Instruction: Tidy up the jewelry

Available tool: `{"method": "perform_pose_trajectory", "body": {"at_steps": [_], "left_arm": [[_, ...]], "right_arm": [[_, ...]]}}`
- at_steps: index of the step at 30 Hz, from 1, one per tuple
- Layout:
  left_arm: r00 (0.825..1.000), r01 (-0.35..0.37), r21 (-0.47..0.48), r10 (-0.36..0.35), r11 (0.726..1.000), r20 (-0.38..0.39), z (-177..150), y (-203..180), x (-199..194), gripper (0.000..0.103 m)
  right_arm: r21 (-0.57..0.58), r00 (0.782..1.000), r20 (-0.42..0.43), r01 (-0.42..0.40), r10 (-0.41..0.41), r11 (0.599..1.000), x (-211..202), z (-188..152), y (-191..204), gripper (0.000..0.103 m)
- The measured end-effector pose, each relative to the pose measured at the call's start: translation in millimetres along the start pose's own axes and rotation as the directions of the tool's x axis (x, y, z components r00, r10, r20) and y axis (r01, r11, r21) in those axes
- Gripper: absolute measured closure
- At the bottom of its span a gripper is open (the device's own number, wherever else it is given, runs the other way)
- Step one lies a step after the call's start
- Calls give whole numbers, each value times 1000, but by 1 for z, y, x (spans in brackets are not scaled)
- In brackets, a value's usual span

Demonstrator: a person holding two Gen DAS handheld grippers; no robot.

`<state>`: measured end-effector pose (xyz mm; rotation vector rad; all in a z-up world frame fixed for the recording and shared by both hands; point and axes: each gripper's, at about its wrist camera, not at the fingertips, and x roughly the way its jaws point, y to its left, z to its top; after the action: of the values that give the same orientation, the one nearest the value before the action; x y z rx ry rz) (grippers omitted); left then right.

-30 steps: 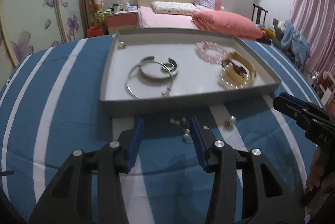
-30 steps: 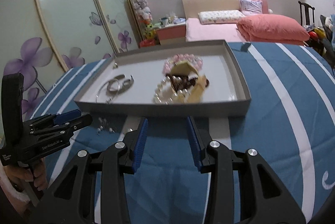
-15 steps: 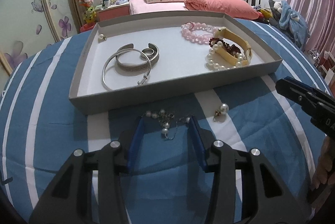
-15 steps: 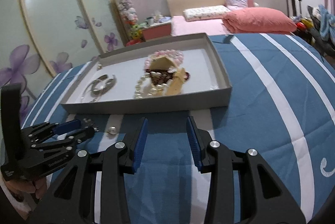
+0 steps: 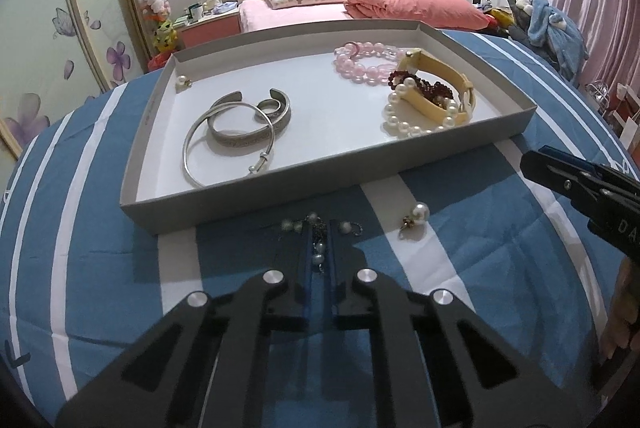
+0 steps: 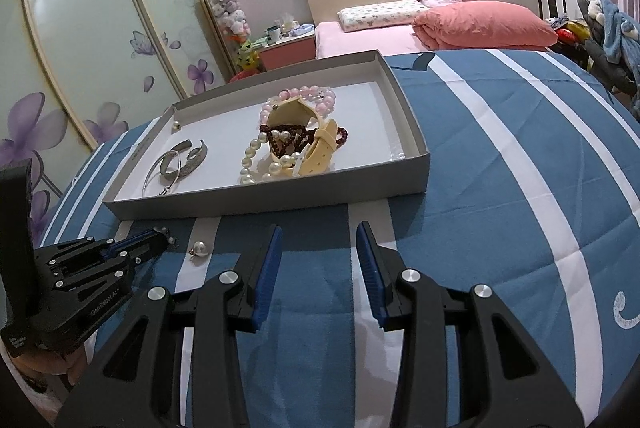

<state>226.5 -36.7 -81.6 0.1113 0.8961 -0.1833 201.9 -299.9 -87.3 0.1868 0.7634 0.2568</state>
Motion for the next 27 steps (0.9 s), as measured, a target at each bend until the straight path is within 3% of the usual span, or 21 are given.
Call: {"method": "perform_pose_trajectory", "body": {"at_steps": [12, 20, 27], "left_arm": [[997, 32, -121, -23, 992, 70, -13, 44, -19, 97], [988, 87, -247, -53, 965, 142, -22, 79, -33, 97], [973, 130, -307, -62, 943, 223, -25, 95, -44, 97]], "right_arm": [[-97, 1000, 14, -7, 8, 995, -3, -1, 20, 63], [-219, 996, -40, -85, 78, 972, 7, -7, 62, 63], [-297, 992, -107, -92, 63, 950, 24, -10, 89, 63]]}}
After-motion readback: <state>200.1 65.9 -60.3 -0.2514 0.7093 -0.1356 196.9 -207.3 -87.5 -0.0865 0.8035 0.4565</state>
